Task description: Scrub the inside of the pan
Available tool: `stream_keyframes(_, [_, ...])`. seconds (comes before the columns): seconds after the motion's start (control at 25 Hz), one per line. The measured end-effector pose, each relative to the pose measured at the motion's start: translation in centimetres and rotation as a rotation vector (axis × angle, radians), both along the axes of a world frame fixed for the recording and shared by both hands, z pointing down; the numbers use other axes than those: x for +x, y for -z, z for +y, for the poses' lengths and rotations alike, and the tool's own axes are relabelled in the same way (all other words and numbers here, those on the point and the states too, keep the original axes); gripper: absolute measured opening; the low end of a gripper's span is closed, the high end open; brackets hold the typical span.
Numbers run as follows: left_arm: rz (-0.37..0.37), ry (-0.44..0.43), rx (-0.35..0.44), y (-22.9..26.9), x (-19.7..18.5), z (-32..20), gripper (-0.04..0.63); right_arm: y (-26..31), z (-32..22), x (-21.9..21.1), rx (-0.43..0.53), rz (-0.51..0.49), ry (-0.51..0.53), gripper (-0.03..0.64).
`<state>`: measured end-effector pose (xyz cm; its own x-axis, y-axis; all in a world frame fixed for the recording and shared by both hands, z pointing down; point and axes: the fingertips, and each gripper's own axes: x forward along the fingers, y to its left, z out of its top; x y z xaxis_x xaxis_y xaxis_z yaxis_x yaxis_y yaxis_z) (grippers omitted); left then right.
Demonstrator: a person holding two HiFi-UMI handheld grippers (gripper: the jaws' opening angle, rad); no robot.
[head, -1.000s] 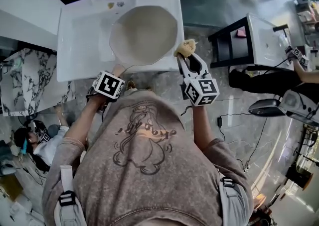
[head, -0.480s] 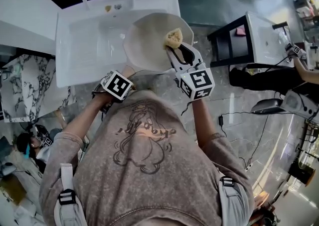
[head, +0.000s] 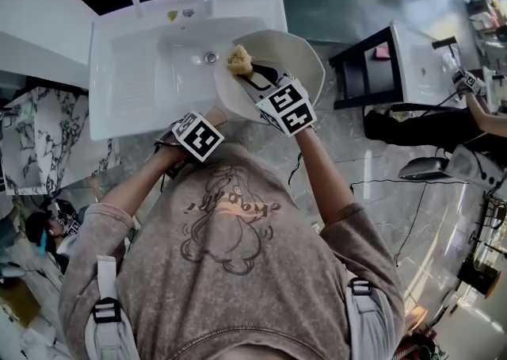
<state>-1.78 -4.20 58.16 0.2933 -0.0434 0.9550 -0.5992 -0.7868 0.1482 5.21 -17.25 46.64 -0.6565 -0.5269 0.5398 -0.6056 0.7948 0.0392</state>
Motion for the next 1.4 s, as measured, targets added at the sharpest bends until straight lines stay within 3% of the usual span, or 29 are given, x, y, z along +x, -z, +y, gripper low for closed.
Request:
stream_keyframes(0.2, [-0.005, -0.021, 0.000, -0.1, 0.1, 0.4, 0.072, -4.1, 0.0, -1.6, -0.125, 0.135, 0.101, 0.144])
stream_keyframes(0.4, [0.006, -0.015, -0.006, -0.3, 0.2, 0.8, 0.072, -7.5, -0.6, -1.4, -0.191, 0.275, 0.108, 0.144])
stream_keyframes(1.0, [0.074, 0.005, -0.070, -1.4, 0.3, 1.8, 0.072, -12.4, 0.4, -3.0, -0.226, 0.350, 0.134, 0.144])
stream_keyframes(1.4, [0.154, -0.021, -0.127, -2.0, 1.2, 2.7, 0.084, -13.9, -0.7, -2.9, -0.176, 0.348, 0.072, 0.144])
